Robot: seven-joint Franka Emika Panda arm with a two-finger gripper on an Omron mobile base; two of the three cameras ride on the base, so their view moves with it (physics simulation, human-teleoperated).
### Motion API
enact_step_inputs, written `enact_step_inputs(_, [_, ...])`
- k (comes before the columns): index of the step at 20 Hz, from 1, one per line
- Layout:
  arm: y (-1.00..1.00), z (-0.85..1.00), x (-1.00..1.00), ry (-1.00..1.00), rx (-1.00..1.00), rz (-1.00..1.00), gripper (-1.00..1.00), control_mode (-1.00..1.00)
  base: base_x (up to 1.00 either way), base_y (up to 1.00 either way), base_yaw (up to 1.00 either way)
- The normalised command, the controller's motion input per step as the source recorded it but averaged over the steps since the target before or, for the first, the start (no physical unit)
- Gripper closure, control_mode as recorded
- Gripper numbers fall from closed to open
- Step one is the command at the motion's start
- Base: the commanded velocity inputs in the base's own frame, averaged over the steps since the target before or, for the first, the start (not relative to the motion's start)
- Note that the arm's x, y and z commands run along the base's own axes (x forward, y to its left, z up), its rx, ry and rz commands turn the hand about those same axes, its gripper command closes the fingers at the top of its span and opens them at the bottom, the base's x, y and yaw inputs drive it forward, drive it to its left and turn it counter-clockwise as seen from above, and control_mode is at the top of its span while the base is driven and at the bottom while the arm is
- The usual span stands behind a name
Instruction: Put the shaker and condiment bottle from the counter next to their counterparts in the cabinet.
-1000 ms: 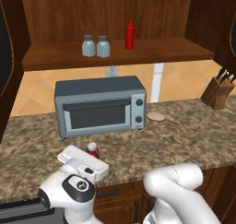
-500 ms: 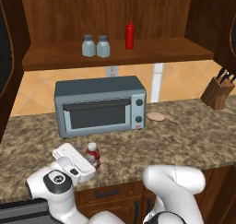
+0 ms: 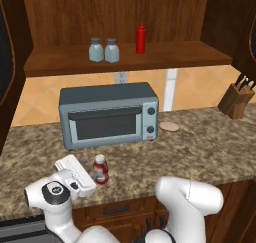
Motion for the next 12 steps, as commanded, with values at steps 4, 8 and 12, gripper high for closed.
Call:
enact_step_inputs(4, [-0.08,-0.11,0.03,0.00,0.08,0.00,-1.00,-1.00,0.00,0.00,0.00])
enact_step_inputs(8, [-0.02,-0.07,0.00,0.00,0.08,-0.04,-1.00,-1.00,0.00,0.00,0.00])
enact_step_inputs(12, [-0.16,0.00,0.00,0.01,0.08,-0.06,-1.00,-1.00,0.00,0.00,0.00])
